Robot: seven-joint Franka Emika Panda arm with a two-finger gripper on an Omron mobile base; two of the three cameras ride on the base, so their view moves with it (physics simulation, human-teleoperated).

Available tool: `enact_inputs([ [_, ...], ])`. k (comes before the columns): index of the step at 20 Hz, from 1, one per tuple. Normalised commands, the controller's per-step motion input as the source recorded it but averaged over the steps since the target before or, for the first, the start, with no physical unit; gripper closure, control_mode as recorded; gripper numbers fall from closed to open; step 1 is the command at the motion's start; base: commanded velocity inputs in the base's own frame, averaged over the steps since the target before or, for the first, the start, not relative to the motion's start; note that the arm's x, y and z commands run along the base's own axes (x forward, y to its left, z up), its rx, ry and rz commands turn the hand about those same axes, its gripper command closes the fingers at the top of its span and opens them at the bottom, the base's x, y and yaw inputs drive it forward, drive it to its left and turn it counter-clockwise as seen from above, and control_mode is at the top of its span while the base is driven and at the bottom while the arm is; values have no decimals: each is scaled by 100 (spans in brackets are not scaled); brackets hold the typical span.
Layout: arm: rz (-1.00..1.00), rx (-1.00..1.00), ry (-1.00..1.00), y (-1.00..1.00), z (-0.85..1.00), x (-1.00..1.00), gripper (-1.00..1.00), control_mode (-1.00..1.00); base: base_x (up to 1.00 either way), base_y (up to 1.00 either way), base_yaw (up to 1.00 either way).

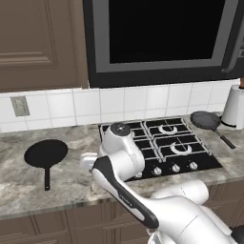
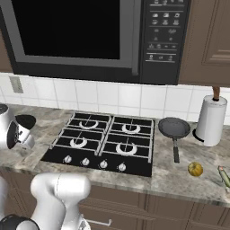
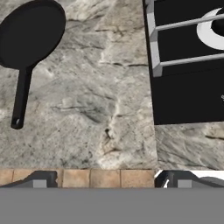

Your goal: Place both pans onto different burners. Then place the squash and the fish on different pans.

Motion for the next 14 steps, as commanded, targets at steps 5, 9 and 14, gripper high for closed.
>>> enact_inputs([
  [5, 0, 0, 0, 40, -1, 4, -100, -100, 0, 0, 0],
  [9, 0, 0, 0, 40, -2, 6, -100, -100, 0, 0, 0],
  [14, 0, 0, 0, 39, -2, 10, -100, -100, 0, 0, 0],
])
